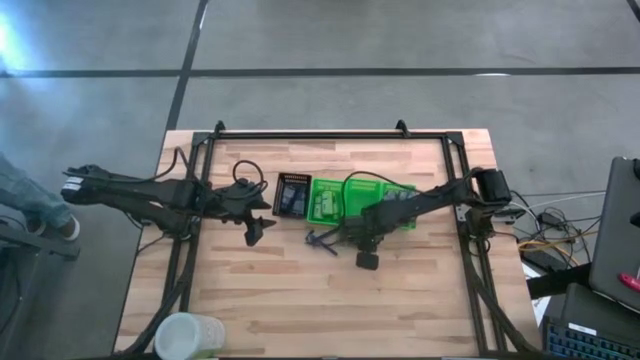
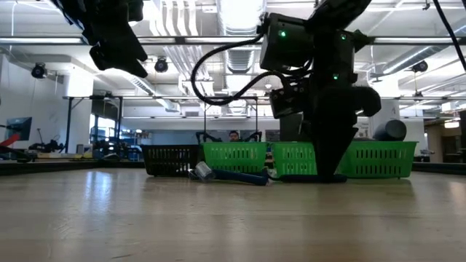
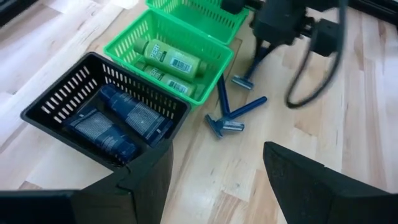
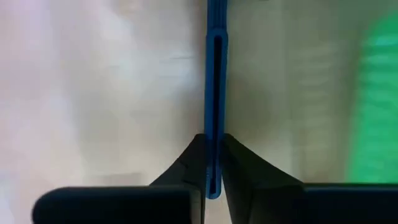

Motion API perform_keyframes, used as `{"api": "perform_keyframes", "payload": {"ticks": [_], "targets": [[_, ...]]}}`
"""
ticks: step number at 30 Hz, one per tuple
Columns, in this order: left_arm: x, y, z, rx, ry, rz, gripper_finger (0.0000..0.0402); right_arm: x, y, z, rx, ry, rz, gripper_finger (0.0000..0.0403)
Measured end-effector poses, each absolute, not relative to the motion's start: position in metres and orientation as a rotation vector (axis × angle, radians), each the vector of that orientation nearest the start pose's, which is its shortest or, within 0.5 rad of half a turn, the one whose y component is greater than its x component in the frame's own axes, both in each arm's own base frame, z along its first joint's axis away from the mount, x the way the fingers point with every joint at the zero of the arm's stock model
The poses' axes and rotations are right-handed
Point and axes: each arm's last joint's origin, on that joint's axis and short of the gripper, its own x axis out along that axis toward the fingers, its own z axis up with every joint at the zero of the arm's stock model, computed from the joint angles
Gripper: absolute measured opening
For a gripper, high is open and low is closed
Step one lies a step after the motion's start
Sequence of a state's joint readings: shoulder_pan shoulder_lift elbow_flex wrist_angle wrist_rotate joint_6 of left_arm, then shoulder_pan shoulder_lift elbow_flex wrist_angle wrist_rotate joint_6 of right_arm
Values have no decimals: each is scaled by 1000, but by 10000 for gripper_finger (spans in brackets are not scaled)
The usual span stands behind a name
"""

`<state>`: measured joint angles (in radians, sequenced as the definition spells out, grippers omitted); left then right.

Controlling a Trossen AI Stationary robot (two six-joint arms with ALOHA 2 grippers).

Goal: Pick & Place Travel size toiletries
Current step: Put the blue razor into the middle green basket

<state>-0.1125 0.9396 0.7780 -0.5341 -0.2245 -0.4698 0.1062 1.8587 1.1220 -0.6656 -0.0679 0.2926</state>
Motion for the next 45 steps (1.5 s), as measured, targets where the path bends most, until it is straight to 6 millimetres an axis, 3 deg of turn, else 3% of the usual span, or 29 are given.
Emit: {"api": "perform_keyframes", "payload": {"ticks": [3,10,16,21,24,27,36,45], "targets": [[189,-15,275,-325,645,264,255,334,41,153,271,1414,-14,22],[192,-21,279,-187,611,159,254,333,45,205,508,1317,58,23],[202,-36,289,304,482,154,252,329,24,249,919,1130,-46,23],[220,-51,283,732,480,110,252,330,3,276,1169,962,-40,23],[236,-57,276,968,516,161,252,332,-8,279,1285,948,-38,23],[253,-60,277,1091,511,225,252,334,-15,277,1348,955,-41,23],[291,-72,286,1113,475,169,237,343,-26,284,1431,839,-12,23],[305,-75,281,1127,501,156,171,345,-25,287,1435,815,8,23]]}}
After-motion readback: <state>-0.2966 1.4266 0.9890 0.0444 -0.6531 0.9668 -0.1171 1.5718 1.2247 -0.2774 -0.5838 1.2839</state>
